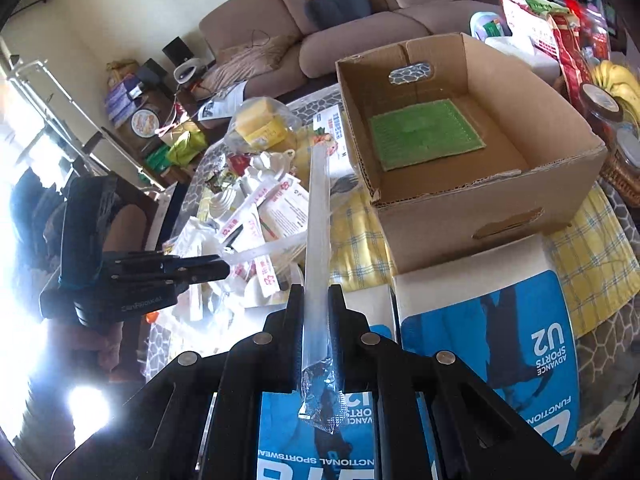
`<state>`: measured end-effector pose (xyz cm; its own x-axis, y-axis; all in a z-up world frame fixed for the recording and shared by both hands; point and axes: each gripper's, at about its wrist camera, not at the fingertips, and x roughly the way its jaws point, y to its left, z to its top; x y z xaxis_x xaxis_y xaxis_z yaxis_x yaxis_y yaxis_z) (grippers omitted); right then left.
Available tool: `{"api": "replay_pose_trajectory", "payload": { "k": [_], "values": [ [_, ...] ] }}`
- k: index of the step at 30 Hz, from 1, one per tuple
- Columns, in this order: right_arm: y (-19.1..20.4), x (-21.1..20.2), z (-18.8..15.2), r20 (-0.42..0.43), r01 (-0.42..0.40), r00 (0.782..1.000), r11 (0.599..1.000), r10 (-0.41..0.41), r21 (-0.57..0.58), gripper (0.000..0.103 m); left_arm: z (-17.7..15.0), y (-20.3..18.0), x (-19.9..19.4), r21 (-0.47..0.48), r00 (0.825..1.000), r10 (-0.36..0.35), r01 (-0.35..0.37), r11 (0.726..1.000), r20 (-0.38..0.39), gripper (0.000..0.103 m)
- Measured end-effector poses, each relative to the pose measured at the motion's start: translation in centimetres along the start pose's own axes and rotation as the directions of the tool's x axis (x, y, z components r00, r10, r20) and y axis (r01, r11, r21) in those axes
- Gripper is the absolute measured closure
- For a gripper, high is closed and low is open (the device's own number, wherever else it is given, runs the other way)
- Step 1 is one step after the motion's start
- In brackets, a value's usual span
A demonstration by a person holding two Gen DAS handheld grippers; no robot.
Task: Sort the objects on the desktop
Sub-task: 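Carry the held clear sleeves with both grippers over the cardboard box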
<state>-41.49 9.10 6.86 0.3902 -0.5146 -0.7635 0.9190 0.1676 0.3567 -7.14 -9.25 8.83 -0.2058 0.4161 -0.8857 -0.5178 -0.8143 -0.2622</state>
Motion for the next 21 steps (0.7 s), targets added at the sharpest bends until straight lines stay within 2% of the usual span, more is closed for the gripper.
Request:
{"api": "replay_pose_trajectory", "payload": {
  "k": [6, 11, 16, 21],
  "values": [
    [-0.7, -2.1, 0.1, 0.039, -0.006, 0.999, 1.0, 0.006, 0.017, 0.092, -0.9, 0.2, -4.3, -0.063, 0.991, -0.046, 0.054, 0.997, 0.123, 0.093],
    [-1.6, -3.2, 0.2, 0.064, -0.007, 0.998, 0.999, 0.004, 0.036, 0.092, -0.9, -0.4, -7.1, -0.122, 0.956, -0.148, 0.183, 0.976, 0.253, 0.093],
    [-3.3, -4.9, 1.7, 0.091, 0.041, 0.995, 0.998, -0.044, 0.038, 0.092, 1.1, -3.4, -8.2, -0.084, 0.938, -0.167, 0.201, 0.976, 0.304, 0.093],
    [-6.0, -6.1, 5.0, 0.103, 0.098, 0.989, 0.995, -0.101, 0.03, 0.092, 4.2, -6.3, -7.5, -0.03, 0.938, -0.181, 0.198, 0.98, 0.297, 0.093]
  ]
}}
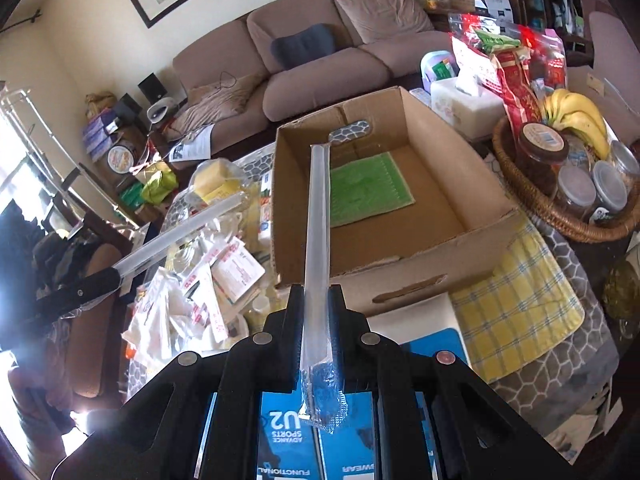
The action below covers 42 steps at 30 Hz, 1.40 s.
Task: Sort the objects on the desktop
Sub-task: 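Carry the held clear sleeves with both grippers over the cardboard box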
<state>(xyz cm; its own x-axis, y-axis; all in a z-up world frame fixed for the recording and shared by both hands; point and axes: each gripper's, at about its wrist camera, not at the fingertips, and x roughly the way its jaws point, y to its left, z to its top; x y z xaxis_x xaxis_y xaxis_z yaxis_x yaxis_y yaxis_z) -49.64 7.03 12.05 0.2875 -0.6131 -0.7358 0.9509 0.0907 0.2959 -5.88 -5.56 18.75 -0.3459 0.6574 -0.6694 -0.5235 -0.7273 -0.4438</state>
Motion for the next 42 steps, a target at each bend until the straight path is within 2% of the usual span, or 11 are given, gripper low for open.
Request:
{"api": "replay_pose_trajectory", "payload": {
  "k": [5, 8, 14, 21, 26, 33, 36, 40, 42],
  "values": [
    [-2.8, 0.6, 3.6, -0.003, 0.068, 0.998, 0.997, -0.068, -0.024, 0.092, 2.6, -2.3, 3.1, 0.033, 1.0, 0.024, -0.023, 0.999, -0.009, 0.093],
    [-4.3, 2.4, 6.3, -0.007, 0.091, 0.996, 0.995, -0.091, -0.045, 0.092, 4.1, -3.0, 5.5, 0.029, 1.0, 0.03, -0.029, 0.999, -0.009, 0.093],
    [-7.5, 9.5, 11.1, -0.09, 0.198, 0.974, 0.974, -0.208, -0.115, 0.092, 6.6, -3.0, 10.2, 0.006, 0.999, 0.038, -0.038, 0.999, -0.034, 0.093],
    [-8.9, 16.6, 14.8, -0.161, 0.237, 0.952, 0.959, -0.262, -0.157, 0.092, 10.5, -2.5, 14.4, -0.012, 0.993, 0.117, -0.117, 0.993, -0.031, 0.093],
    [-9.0, 20.8, 16.2, -0.195, 0.277, 0.927, 0.936, -0.32, -0.217, 0.092, 12.1, -1.8, 16.8, -0.03, 0.992, 0.123, -0.124, 0.992, -0.031, 0.093],
    [-9.3, 25.7, 16.5, -0.246, 0.356, 0.865, 0.88, -0.438, -0.315, 0.091, 12.4, -1.1, 18.7, -0.05, 0.994, 0.095, -0.098, 0.994, -0.057, 0.093],
    [-10.0, 26.3, 16.2, -0.253, 0.378, 0.848, 0.867, -0.465, -0.326, 0.091, 12.2, -1.1, 19.1, -0.044, 0.993, 0.092, -0.095, 0.994, -0.067, 0.093],
    [-9.9, 25.6, 16.1, -0.253, 0.367, 0.858, 0.877, -0.448, -0.31, 0.091, 12.0, -1.1, 19.5, -0.056, 0.993, 0.09, -0.094, 0.994, -0.076, 0.093],
    [-9.6, 24.5, 16.3, -0.236, 0.357, 0.872, 0.887, -0.429, -0.293, 0.086, 11.9, -1.2, 19.7, -0.062, 0.992, 0.091, -0.096, 0.993, -0.082, 0.093]
  ]
}}
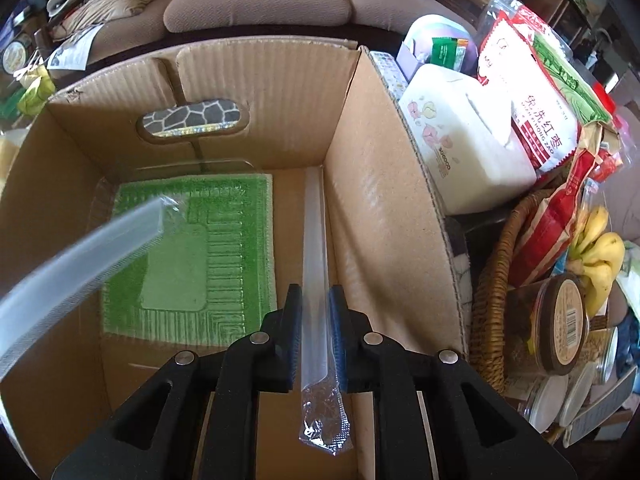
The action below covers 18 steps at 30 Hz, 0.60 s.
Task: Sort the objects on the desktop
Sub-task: 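Carry the held clear sleeves with both grippers over the cardboard box, then open the left gripper to drop its sleeve into the box while the right gripper holds its sleeve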
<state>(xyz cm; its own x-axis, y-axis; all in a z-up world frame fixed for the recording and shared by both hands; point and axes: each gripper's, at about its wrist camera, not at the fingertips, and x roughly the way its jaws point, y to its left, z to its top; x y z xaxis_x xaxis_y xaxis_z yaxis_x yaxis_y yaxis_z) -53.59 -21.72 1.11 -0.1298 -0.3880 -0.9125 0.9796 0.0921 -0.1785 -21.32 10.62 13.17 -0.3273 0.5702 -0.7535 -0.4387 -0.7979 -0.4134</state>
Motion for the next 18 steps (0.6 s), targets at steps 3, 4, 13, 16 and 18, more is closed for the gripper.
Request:
{"api": "replay_pose_trajectory", "payload": {
  "k": [3, 4, 13, 16, 18],
  "values": [
    [-0.4, -1.5, 0.0, 0.021, -0.031, 0.999, 0.999, 0.031, 0.025, 0.072, -0.3, -0.1, 0.2, -0.012, 1.0, 0.004, -0.004, 1.0, -0.006, 0.093],
    [-0.4, -1.8, -0.1, 0.028, -0.016, 0.999, 1.0, 0.016, 0.018, 0.065, -0.5, -0.2, 0.2, -0.013, 1.0, 0.005, -0.005, 1.0, -0.008, 0.093],
    [-3.7, -7.8, -2.0, 0.125, -0.331, 0.943, 0.919, 0.31, 0.215, 0.065, -0.7, -1.3, -1.1, -0.054, 0.999, -0.008, 0.01, 0.998, 0.034, 0.093],
    [-4.7, -9.5, -2.9, 0.179, -0.496, 0.868, 0.814, 0.463, 0.302, 0.063, -0.7, -1.5, -1.5, -0.082, 0.998, -0.008, 0.013, 0.997, 0.064, 0.093],
    [-4.9, -10.5, -3.3, 0.219, -0.577, 0.816, 0.74, 0.534, 0.346, 0.063, -0.7, -1.5, -1.8, -0.095, 0.997, -0.011, 0.018, 0.995, 0.079, 0.093]
  ]
}}
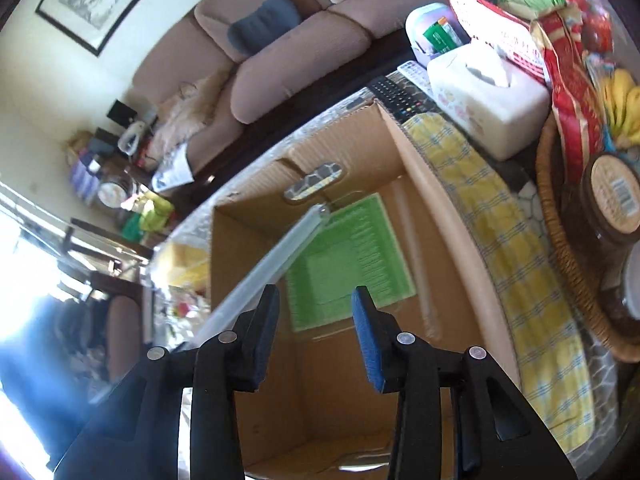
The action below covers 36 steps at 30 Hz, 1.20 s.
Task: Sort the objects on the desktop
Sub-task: 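Open the left gripper to drop its sleeve into the box while the right gripper holds its sleeve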
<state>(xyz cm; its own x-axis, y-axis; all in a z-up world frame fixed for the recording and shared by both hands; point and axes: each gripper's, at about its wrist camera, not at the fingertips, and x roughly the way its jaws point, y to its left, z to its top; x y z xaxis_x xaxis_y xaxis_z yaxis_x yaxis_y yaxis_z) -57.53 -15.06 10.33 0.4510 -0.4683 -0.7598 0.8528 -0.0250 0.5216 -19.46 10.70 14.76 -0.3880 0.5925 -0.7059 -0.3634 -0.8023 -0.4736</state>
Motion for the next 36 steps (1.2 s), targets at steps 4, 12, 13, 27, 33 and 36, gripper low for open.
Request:
{"api": "replay_pose_trajectory", "payload": {
  "k": [4, 12, 13, 27, 33, 36],
  "values": [
    [1.4, 0.3, -0.6, -0.038, -0.083, 0.996, 0.995, 0.085, 0.051, 0.063, -0.4, -0.2, -0.2, -0.017, 1.0, -0.015, 0.015, 1.0, 0.014, 0.093],
    [2.1, 3.5, -0.8, -0.104, -0.072, 0.991, 0.993, 0.082, 0.091, 0.067, -1.0, -0.5, 0.4, -0.013, 1.0, -0.009, 0.009, 1.0, 0.009, 0.093],
    [2.1, 3.8, -0.7, -0.11, -0.07, 0.991, 0.993, 0.08, 0.093, 0.068, -1.1, -0.5, 0.6, -0.011, 1.0, -0.012, 0.012, 1.0, 0.005, 0.093],
    [2.8, 4.7, 0.2, -0.079, -0.02, 0.997, 0.999, 0.017, -0.027, 0.094, -1.9, -0.6, 4.1, -0.013, 0.994, -0.04, 0.039, 0.999, -0.102, 0.091],
    [3.1, 5.3, 2.0, -0.033, 0.193, 0.979, 0.969, -0.201, -0.155, 0.095, -1.4, 0.3, 3.6, -0.01, 0.994, -0.025, 0.025, 1.0, -0.105, 0.082],
    [2.9, 7.0, 2.8, -0.024, 0.345, 0.932, 0.904, -0.362, -0.253, 0.095, -1.0, 0.9, 3.6, 0.001, 0.994, 0.001, -0.001, 1.0, -0.108, 0.082]
  ]
}}
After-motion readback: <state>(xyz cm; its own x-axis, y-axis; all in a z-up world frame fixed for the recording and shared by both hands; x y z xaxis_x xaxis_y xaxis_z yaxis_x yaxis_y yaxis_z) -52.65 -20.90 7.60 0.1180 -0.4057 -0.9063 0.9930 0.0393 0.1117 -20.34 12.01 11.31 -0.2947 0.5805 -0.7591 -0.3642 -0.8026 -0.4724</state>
